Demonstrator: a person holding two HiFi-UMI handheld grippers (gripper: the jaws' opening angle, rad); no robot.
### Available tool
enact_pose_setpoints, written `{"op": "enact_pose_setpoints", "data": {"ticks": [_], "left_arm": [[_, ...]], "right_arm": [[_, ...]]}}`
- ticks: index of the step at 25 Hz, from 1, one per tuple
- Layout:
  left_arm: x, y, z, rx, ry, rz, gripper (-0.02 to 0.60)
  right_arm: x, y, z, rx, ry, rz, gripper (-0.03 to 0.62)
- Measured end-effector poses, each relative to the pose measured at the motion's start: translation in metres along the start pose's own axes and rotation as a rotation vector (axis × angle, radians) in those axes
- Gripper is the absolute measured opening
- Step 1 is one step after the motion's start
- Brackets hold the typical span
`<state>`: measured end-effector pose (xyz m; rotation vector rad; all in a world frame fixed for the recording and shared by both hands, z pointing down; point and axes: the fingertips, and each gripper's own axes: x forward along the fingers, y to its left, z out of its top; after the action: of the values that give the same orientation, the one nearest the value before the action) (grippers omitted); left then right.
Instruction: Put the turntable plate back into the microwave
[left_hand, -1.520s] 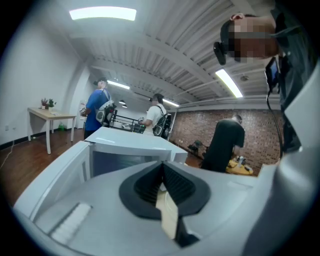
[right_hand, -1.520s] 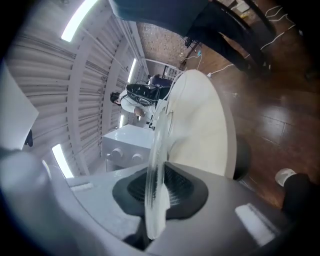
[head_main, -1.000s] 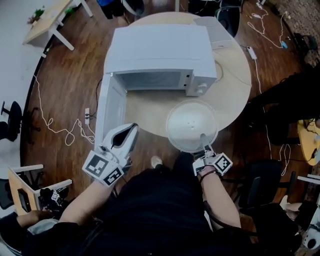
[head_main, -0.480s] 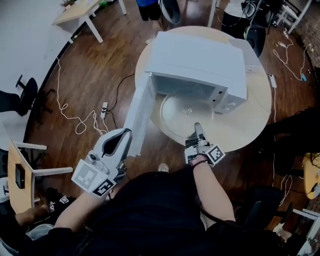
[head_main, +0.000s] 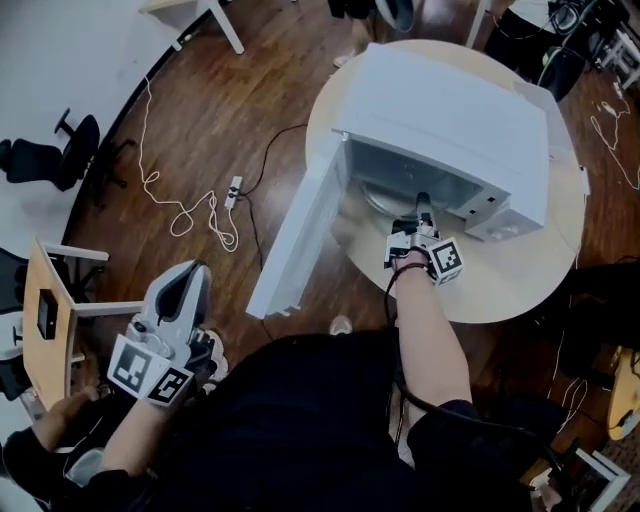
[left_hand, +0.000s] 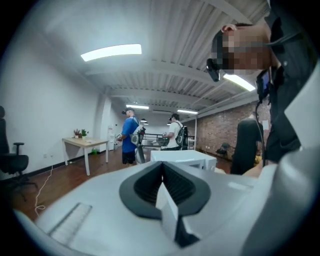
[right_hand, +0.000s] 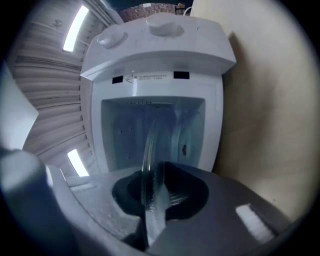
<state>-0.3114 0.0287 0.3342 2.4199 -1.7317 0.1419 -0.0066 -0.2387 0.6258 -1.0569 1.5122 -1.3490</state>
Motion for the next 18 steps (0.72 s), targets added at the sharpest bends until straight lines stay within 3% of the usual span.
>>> {"op": "enact_pose_setpoints", "data": {"ticks": [5, 11, 18], "left_arm": [[-0.017, 0.022, -0.009, -0.043, 0.017, 0.088, 0.002], [-0.029, 0.038, -0.019, -0.076, 0.038, 0.133, 0.003], [-0.028, 0.034, -0.021, -0.107, 0.032, 0.111, 0.003]], "right_arm": [[0.035, -0.013, 0.022, -0.035, -0.065, -0.041, 0.029], [0.054, -0.016, 0.026, -0.063, -0.082, -0.08, 0.029], [0.051, -0.031, 0.037, 0.023, -0.145, -0.342, 0.041]]}}
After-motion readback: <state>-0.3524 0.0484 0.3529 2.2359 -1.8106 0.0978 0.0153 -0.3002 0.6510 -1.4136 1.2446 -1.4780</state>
